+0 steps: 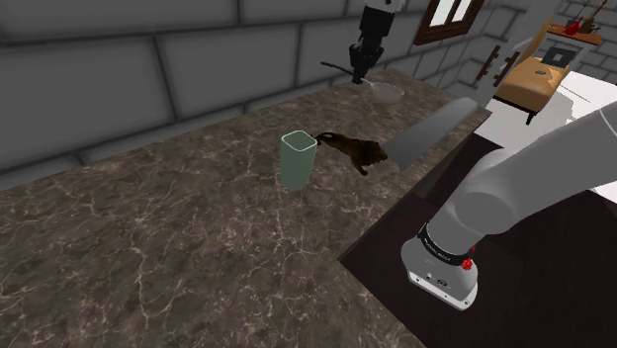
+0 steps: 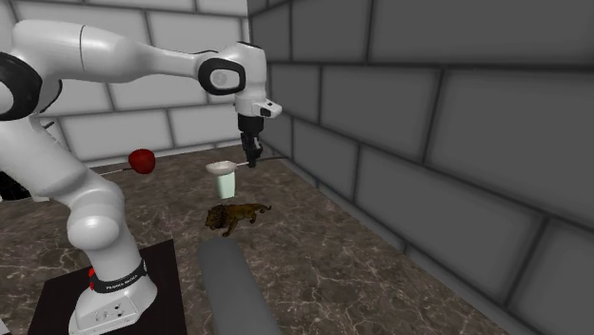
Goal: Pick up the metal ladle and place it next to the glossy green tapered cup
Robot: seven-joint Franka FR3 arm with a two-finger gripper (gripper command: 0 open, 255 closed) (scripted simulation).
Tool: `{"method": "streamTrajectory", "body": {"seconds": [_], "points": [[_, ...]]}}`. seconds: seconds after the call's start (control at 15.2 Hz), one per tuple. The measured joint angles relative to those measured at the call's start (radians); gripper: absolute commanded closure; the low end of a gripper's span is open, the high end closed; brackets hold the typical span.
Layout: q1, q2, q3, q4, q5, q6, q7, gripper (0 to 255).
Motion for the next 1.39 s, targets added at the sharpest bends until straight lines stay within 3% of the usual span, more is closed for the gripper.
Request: {"method": "streamTrajectory", "body": {"seconds": [0.66, 1.39], "points": [[0.063, -0.264, 0.158, -0.222, 0.072, -0.024, 0.197, 255], [0.157, -0.461, 0.341, -0.33, 0.213, -0.079, 0.408, 255]]}}
